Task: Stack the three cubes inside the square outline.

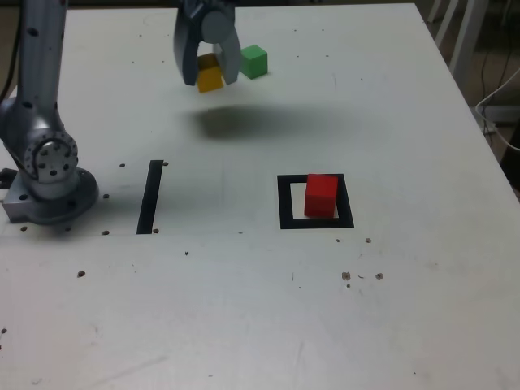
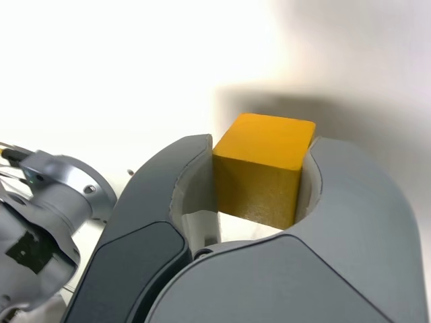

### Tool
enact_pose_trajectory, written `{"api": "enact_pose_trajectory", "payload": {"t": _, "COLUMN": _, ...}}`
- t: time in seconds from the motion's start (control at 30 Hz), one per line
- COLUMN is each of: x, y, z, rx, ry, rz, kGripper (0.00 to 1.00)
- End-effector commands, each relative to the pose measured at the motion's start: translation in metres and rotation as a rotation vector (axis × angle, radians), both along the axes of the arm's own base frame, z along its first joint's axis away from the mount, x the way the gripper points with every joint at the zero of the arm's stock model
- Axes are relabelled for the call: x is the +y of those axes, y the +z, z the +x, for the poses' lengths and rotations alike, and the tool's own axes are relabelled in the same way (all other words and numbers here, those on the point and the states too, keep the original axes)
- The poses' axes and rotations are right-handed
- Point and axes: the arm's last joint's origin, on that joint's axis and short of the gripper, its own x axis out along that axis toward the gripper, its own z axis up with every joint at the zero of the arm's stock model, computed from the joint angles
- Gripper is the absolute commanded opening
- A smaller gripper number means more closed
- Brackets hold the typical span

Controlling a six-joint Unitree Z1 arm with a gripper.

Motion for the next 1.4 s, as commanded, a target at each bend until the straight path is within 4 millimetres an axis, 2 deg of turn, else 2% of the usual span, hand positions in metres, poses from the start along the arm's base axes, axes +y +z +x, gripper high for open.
{"api": "enact_pose_trajectory", "payload": {"t": 0.0, "x": -0.014, "y": 0.006, "z": 0.008, "rx": -0.014, "ry": -0.034, "rz": -0.002, "kGripper": 0.29}}
{"api": "enact_pose_trajectory", "payload": {"t": 0.67, "x": -0.110, "y": 0.026, "z": 0.066, "rx": -0.012, "ry": -0.263, "rz": 0.014, "kGripper": 0.29}}
{"api": "enact_pose_trajectory", "payload": {"t": 1.1, "x": -0.160, "y": 0.020, "z": 0.101, "rx": 0.009, "ry": -0.409, "rz": 0.004, "kGripper": 0.29}}
{"api": "enact_pose_trajectory", "payload": {"t": 1.37, "x": -0.188, "y": 0.018, "z": 0.112, "rx": 0.018, "ry": -0.507, "rz": 0.005, "kGripper": 0.29}}
